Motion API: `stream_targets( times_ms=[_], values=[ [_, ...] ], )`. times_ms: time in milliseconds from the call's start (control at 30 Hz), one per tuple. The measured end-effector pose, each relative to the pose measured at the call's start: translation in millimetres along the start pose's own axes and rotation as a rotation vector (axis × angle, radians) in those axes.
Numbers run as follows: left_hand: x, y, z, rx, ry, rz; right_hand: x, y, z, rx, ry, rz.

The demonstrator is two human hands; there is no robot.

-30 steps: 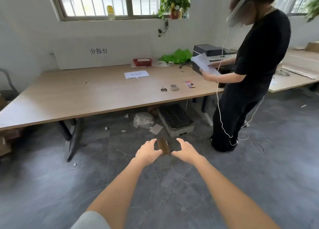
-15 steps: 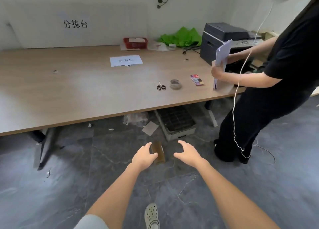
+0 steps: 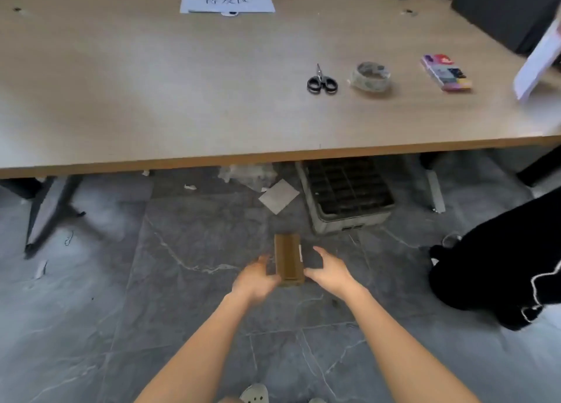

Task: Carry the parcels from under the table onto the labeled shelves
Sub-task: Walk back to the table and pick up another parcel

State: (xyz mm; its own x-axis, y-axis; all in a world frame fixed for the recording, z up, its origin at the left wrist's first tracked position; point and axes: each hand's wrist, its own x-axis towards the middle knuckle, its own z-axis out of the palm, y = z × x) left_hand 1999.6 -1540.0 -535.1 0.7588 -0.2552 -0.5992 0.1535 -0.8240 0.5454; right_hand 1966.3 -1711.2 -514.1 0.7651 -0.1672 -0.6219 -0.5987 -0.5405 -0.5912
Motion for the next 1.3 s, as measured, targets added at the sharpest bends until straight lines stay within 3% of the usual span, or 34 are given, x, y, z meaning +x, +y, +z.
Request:
stream_targets(
  times_ms=[333,567,733,967,1300],
  values=[
    [285.5,-120.9,169.7,-0.012,0.063,-0.010,266.8,161.5,113.5,0.016,0.086,0.008],
    [383.1,-152.4,205.9,-0.058,0.014,-0.048,369.7,212.5,156.1,0.077,0.014,0.076],
    [394.4,-158.7,226.4,-0.194,-0.098,-0.126,394.4,223.1,169.6,0.098,-0.009,0.107],
    [393.6,-157.0,217.4,-0.480,-0.009,-0.190,386.5,213.3,163.1,0.081,0.040,0.026],
    [250.1,-138.0,142.9,-0.619,0.058,-0.288,269.9,152.7,138.8,0.064,0.013,0.029]
  ],
)
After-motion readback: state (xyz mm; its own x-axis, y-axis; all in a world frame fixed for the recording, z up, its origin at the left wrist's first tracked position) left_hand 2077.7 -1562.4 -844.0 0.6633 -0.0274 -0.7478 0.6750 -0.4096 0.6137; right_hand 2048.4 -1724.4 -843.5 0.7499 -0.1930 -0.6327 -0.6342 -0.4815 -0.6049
